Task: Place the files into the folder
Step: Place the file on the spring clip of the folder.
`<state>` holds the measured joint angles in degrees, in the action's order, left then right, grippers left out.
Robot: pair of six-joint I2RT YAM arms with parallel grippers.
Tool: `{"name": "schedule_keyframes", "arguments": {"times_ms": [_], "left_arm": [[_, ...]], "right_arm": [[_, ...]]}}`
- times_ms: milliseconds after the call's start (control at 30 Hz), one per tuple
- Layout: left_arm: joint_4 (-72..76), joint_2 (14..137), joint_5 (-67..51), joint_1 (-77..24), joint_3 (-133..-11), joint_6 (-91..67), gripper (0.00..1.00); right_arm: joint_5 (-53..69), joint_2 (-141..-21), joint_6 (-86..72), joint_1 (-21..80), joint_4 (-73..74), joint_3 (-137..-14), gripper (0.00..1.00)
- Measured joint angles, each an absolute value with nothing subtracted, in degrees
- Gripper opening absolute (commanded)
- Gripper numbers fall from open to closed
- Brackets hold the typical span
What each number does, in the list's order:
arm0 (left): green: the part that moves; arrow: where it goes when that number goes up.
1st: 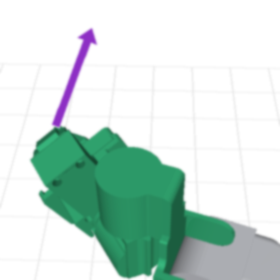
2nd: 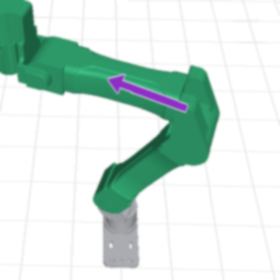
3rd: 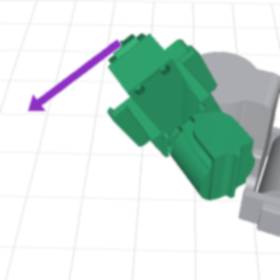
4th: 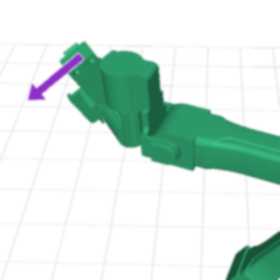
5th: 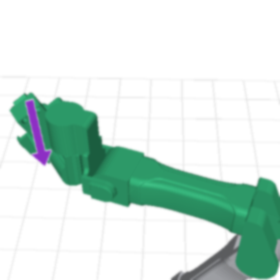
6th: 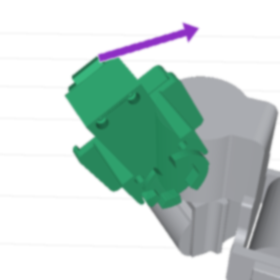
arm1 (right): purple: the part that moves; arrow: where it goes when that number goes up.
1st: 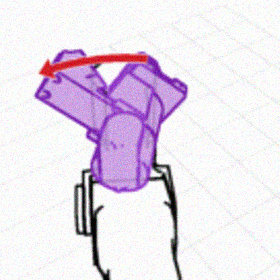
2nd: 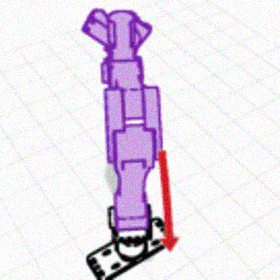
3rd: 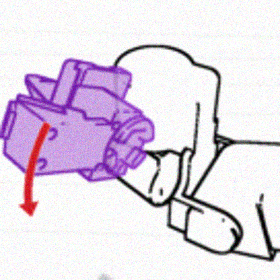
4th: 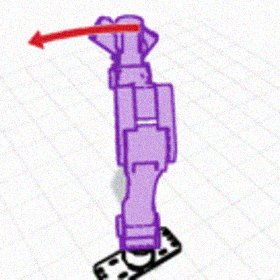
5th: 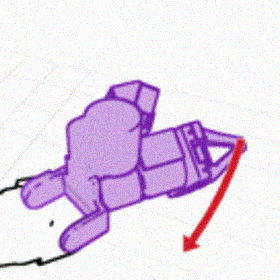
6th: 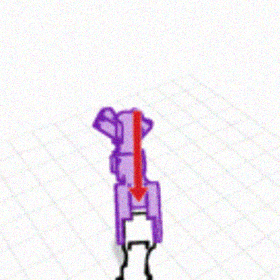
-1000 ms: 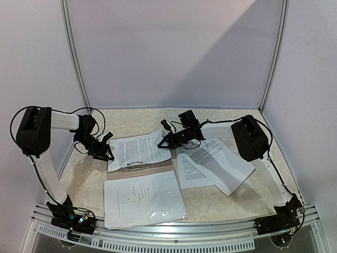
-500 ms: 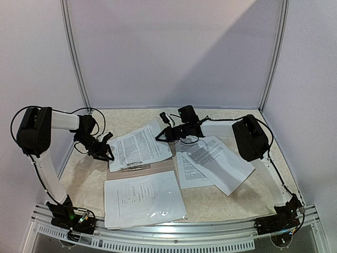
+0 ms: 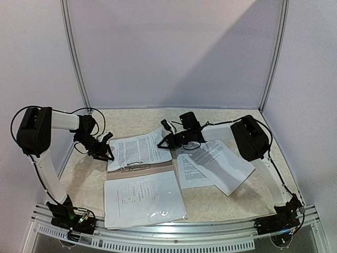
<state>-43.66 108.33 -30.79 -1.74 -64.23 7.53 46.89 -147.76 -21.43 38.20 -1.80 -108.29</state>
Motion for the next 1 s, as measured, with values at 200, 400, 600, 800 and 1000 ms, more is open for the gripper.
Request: {"name": "schedule_keyframes", "arguments": {"times_ms": [200, 400, 600, 800, 1000], "left_arm": [[-43.7, 108.3, -30.9, -1.7, -64.2, 7.9, 0.38], [-43.7, 108.3, -31.0, -1.7, -64.1, 8.2, 0.39], [-43.8, 108.3, -31.1, -1.7, -64.1, 8.6, 0.42], [-43.9, 108.0, -31.0, -1.8, -64.0, 8.7, 0.42], [-44.3, 107.9, -30.8, -1.8, -64.0, 8.8, 0.4]], "right_arm": [[47.1, -146.5, -21.3, 38.3, -3.0, -108.0, 0.18], [45.8, -146.3, -21.4, 38.2, -2.9, -108.0, 0.36], [43.7, -145.8, -22.5, 38.1, -1.1, -107.9, 0.49], [39.6, -142.9, -21.8, 38.0, 2.5, -107.5, 0.53], [33.5, -140.6, -20.7, 37.5, 8.0, -108.5, 0.55]]}}
